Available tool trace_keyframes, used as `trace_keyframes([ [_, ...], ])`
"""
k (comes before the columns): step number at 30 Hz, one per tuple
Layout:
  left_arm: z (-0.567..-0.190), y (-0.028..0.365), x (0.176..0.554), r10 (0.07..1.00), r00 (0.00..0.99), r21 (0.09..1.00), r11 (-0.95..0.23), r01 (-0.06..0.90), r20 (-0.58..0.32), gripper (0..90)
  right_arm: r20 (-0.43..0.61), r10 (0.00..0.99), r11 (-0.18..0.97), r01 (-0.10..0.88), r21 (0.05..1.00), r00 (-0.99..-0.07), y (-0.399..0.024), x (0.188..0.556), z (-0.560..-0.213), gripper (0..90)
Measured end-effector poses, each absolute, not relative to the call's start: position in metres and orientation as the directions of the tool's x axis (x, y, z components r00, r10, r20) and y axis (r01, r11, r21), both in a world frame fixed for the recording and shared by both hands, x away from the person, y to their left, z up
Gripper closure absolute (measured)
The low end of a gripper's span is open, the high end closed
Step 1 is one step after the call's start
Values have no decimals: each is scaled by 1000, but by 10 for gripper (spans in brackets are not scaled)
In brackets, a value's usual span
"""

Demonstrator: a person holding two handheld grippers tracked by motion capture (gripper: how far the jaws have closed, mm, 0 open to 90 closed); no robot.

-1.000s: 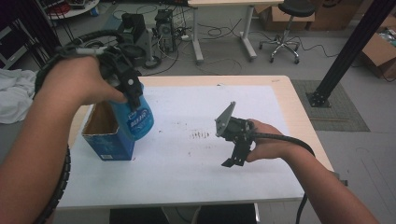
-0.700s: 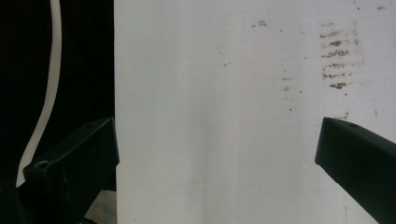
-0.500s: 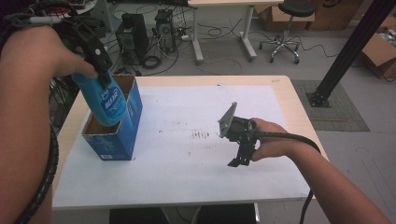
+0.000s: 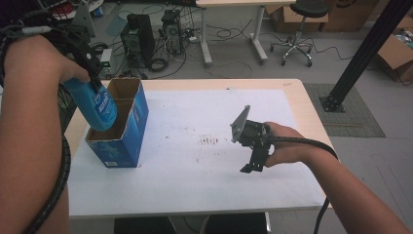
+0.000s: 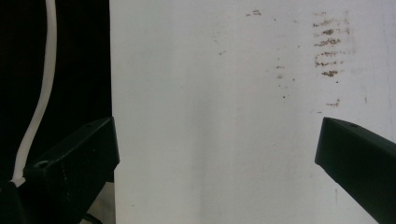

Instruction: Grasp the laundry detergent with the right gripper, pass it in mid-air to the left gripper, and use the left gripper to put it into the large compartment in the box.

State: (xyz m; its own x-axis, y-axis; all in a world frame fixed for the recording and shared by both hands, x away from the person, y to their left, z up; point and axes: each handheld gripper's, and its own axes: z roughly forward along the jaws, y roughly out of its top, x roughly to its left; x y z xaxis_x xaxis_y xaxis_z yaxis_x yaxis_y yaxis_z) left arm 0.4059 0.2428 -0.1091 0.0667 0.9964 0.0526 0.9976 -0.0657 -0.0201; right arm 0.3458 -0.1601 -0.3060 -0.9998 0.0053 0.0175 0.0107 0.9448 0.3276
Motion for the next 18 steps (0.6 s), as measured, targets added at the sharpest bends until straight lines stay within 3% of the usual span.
trace_keyframes([
  [18,-163,247,423,998,44,-51,-42,998,36,389,22,18,945,24,325,-1000,-164,348,-312,0],
])
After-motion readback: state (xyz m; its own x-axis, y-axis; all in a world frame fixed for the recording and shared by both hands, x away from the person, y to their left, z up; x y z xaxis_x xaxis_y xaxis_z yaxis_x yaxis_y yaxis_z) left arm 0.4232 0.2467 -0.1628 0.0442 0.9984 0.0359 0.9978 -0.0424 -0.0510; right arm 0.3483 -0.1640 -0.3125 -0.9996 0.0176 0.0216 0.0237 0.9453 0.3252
